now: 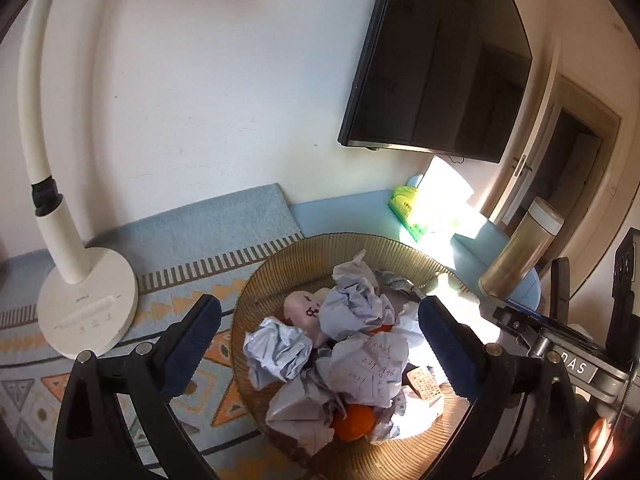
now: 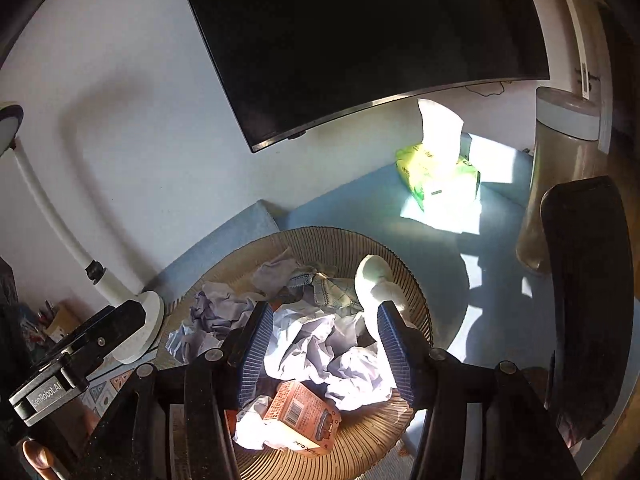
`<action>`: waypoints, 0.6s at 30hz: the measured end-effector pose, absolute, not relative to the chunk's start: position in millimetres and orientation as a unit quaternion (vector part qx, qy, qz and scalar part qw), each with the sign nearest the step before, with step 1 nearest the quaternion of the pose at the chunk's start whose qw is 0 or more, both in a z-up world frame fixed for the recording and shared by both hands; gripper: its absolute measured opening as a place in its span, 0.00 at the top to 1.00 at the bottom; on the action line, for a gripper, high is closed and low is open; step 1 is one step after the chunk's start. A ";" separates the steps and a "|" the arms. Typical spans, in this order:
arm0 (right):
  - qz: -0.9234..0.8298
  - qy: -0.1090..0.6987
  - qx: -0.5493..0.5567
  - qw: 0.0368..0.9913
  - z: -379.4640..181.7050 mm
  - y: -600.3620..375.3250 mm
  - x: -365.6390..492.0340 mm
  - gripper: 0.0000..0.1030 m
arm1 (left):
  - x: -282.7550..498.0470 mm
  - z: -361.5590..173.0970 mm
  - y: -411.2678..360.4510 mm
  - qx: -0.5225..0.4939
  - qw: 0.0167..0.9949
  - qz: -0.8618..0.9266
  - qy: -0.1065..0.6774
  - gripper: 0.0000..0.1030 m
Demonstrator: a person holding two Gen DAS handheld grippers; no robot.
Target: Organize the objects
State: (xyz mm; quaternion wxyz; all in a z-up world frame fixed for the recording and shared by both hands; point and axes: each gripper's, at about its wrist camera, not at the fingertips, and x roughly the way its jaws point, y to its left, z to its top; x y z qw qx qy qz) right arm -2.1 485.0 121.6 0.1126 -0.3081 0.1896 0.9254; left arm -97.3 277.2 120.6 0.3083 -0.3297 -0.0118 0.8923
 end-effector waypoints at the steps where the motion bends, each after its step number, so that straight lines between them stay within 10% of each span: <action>1: 0.928 0.186 -0.305 0.106 126.1 477.0 1.4 0.48 | -91.9 122.5 262.8 -0.329 0.300 0.895 -0.015 0.04; 18: 0.935 0.069 -0.338 -0.084 122.7 253.6 24.4 0.37 | 25.2 124.0 25.7 -0.295 0.066 0.953 0.004 0.01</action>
